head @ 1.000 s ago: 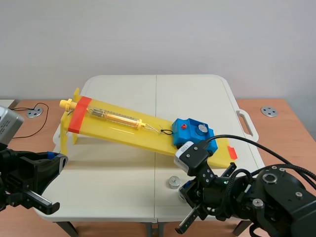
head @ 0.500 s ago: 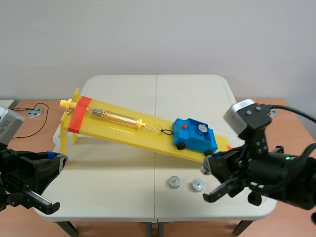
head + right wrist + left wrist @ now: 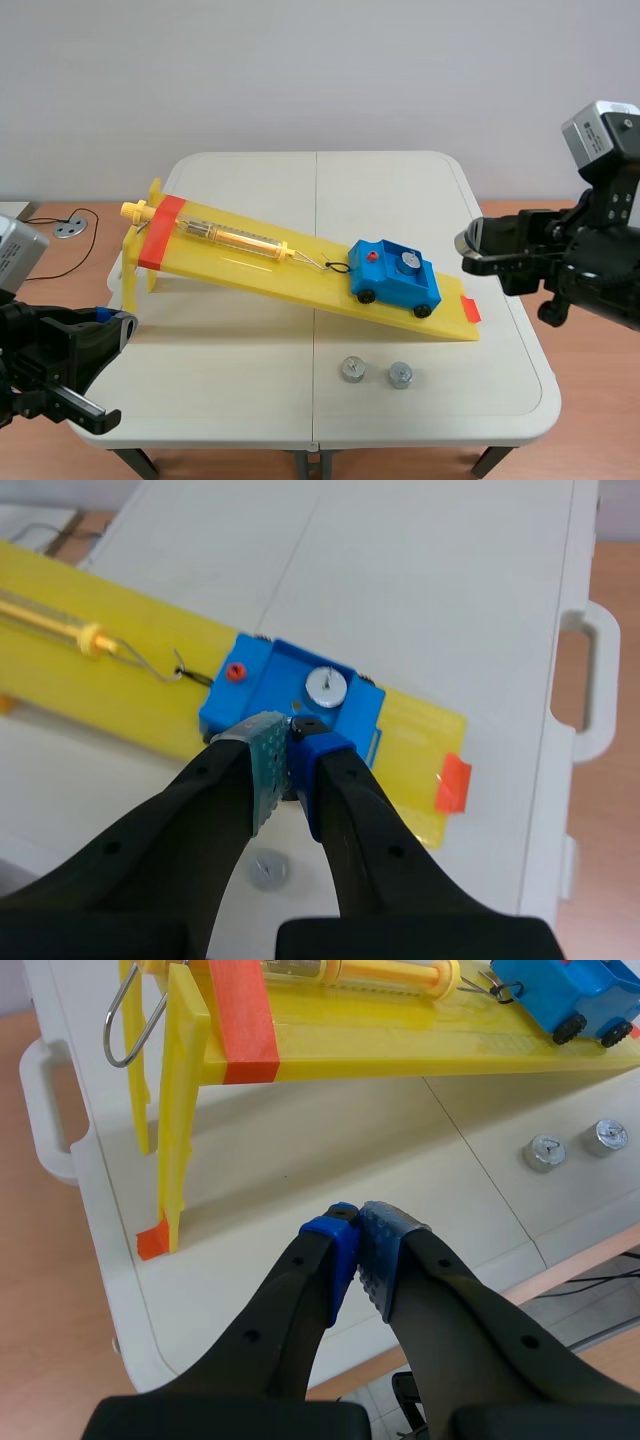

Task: Place the four metal weights on the blue cart on the ramp.

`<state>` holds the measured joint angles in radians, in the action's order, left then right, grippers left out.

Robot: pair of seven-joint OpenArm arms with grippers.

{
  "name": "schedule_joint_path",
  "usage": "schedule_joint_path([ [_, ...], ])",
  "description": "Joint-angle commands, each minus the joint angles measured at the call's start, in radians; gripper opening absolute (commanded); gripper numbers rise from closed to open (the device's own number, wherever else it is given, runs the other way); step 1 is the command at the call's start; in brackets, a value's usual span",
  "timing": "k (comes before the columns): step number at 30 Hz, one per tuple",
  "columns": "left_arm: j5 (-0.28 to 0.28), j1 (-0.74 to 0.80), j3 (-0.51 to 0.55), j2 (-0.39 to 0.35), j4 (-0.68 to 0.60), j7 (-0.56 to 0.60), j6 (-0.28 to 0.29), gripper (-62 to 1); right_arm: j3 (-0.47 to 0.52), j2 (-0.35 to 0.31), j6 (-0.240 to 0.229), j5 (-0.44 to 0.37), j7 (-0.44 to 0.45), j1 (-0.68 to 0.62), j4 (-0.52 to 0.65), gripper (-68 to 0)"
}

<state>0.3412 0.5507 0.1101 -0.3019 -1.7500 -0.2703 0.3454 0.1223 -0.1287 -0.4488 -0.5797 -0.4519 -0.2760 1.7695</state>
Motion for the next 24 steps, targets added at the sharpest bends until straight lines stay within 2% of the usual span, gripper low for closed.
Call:
schedule_joint_path([
  [1,0.058,-0.022,0.013,0.005,-0.059,0.093,0.033,-58.0,-0.031,0.005,-0.007,-0.06,0.125,0.116,0.008,-66.9],
  [12,0.058,-0.022,0.013,0.005,-0.059,0.093,0.033,-58.0,-0.032,0.068,-0.008,-0.055,0.138,0.275,-0.189,-66.9],
  [24,0.058,-0.022,0.013,0.005,-0.059,0.093,0.033,-58.0,-0.078,0.09,-0.015,-0.051,0.143,0.4,-0.393,-66.9],
])
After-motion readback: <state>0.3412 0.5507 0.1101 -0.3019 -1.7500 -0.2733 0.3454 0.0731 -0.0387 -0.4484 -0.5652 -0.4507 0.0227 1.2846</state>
